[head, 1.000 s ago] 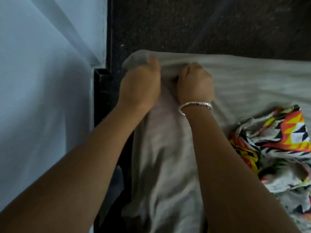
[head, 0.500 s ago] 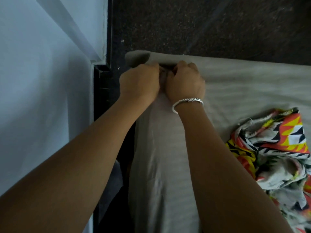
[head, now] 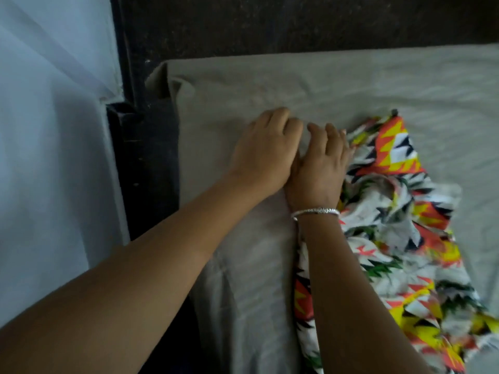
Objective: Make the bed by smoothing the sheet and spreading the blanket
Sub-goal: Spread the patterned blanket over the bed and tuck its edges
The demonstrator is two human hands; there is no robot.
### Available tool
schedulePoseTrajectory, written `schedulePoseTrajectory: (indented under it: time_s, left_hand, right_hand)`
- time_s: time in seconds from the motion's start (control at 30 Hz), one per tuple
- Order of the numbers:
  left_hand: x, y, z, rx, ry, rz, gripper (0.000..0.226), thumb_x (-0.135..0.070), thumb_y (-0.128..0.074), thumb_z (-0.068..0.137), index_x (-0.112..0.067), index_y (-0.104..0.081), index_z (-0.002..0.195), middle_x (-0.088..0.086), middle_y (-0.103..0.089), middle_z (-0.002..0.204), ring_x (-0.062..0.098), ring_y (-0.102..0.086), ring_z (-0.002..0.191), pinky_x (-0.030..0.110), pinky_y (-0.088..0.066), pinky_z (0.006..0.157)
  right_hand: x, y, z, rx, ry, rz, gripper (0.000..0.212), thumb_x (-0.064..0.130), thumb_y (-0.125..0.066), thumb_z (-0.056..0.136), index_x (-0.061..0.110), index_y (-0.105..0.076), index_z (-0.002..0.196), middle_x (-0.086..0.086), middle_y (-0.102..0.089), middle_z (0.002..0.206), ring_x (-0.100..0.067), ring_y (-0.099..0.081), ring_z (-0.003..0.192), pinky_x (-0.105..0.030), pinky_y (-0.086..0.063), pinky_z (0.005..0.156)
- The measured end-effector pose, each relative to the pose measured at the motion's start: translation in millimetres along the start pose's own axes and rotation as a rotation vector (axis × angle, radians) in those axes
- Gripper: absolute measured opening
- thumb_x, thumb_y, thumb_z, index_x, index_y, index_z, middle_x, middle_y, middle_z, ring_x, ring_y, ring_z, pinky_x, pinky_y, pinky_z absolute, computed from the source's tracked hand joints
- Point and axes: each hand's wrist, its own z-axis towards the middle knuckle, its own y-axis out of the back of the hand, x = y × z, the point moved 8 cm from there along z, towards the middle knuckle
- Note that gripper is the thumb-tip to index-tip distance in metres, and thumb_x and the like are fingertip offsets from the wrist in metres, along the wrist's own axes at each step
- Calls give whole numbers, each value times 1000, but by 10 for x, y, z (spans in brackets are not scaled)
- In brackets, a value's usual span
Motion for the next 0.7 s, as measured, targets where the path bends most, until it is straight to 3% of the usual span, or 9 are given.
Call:
schedulePoseTrajectory:
  time_s: [0.1, 0.2, 0.3, 0.33, 0.4, 0.5, 0.6, 0.7]
  left_hand:
    - [-656, -255, -56, 60, -170, -46, 28, -16, -42, 81, -3, -65, 92, 19, -65, 98, 38, -63, 89, 40, -53, 74]
    - [-1198, -528, -159, 145, -245, -92, 37, -19, -36, 82, -2, -63, 101, 22, -62, 112, 40, -60, 104, 47, -52, 83]
    - [-1482, -826, -299, 391, -134, 11, 51, -32, -39, 85, -13, -45, 132, 17, -38, 144, 40, -29, 136, 61, -30, 104]
    - [-1504, -938, -365, 480, -70, 45, 58, -40, -43, 86, -19, -35, 139, 13, -26, 151, 40, -15, 141, 64, -22, 106]
    - [-1604, -1110, -499, 586, -27, 83, 75, -55, -47, 83, -25, -19, 145, 9, -13, 156, 41, 0, 142, 66, -23, 105]
    - [-1801, -1272, -668, 648, -41, 127, 85, -61, -52, 79, -26, -12, 146, 12, -16, 153, 41, -7, 140, 61, -31, 102]
    - [-1874, -1295, -644, 568, 1, 124, 85, -54, -61, 75, -23, -21, 144, 15, -31, 143, 39, -23, 134, 58, -36, 98]
    - [-1881, -1264, -540, 471, 37, 32, 82, -42, -70, 73, -19, -30, 140, 17, -40, 132, 38, -36, 124, 54, -42, 92]
  right_hand:
    - [-522, 369, -293, -122, -82, -124, 39, 28, -50, 86, 7, -62, 117, -23, -57, 126, -43, -48, 122, -55, -31, 104]
    - [-1079, 606, -602, -58, -249, -166, 50, 38, -50, 86, 15, -52, 130, -19, -40, 144, -41, -29, 137, -57, -15, 110]
    - [-1747, 731, -954, 115, -620, -114, 80, 62, -46, 78, 31, -22, 147, -16, -8, 157, -44, -4, 142, -65, -7, 107]
    - [-1937, 718, -1089, 186, -740, -64, 89, 63, -52, 75, 34, -10, 148, -15, 1, 157, -46, 0, 141, -66, -8, 107]
    - [-2196, 649, -1346, 291, -897, 25, 97, 59, -56, 76, 36, 6, 148, -16, 8, 157, -49, -1, 139, -64, -11, 108]
    - [-2315, 575, -1539, 343, -927, -1, 89, 48, -50, 84, 32, 8, 149, -21, -7, 155, -46, -20, 136, -56, -21, 107]
    - [-2339, 627, -1455, 269, -843, -51, 85, 40, -50, 86, 16, 0, 150, -22, -34, 141, -41, -40, 123, -47, -31, 100]
    - [-2379, 615, -1359, 227, -803, 106, 80, 29, -55, 87, 3, -9, 148, -23, -42, 136, -38, -46, 120, -41, -38, 97]
